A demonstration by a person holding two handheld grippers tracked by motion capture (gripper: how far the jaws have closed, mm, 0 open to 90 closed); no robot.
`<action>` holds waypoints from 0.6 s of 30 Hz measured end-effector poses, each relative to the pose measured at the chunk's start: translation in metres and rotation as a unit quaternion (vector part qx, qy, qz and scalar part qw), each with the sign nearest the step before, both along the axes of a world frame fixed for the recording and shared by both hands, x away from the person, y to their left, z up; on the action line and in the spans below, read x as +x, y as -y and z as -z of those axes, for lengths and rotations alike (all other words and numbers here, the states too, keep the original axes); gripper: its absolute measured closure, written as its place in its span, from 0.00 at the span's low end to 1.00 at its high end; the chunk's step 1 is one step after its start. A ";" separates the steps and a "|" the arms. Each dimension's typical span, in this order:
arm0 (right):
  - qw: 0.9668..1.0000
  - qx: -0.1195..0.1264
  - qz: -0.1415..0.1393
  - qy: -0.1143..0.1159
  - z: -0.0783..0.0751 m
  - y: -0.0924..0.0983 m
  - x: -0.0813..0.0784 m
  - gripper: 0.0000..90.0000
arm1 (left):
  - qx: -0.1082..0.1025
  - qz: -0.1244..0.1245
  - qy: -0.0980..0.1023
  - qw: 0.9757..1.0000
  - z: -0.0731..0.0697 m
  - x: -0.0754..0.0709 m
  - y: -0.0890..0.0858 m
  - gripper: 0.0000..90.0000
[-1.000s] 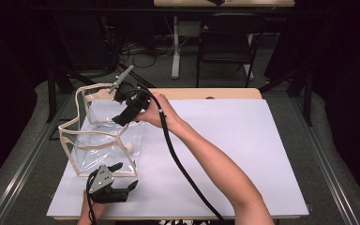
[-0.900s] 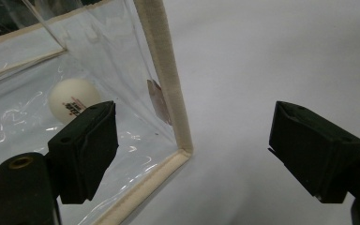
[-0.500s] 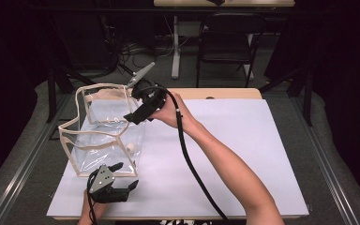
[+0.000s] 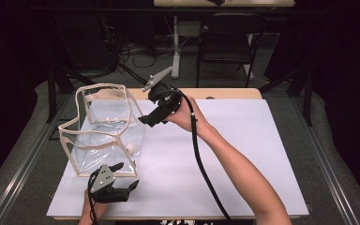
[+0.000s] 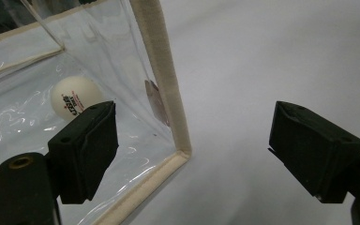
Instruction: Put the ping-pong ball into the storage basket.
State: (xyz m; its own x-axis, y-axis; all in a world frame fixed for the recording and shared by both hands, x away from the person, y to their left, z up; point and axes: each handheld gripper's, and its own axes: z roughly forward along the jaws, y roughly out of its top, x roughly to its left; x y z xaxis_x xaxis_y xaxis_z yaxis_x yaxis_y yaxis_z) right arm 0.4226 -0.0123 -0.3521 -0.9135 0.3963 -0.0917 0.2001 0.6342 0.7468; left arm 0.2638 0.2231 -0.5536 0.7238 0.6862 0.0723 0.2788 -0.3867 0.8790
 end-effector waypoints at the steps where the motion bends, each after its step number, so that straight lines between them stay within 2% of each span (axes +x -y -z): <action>1: 1.000 -0.002 0.002 -0.001 0.002 0.003 0.000 0.09 | -0.001 0.000 0.002 1.000 0.000 0.000 0.000 0.18; 18: 0.999 -0.008 0.035 -0.011 0.035 0.045 -0.008 0.07 | 0.001 0.004 0.002 1.000 0.000 0.000 0.001 0.18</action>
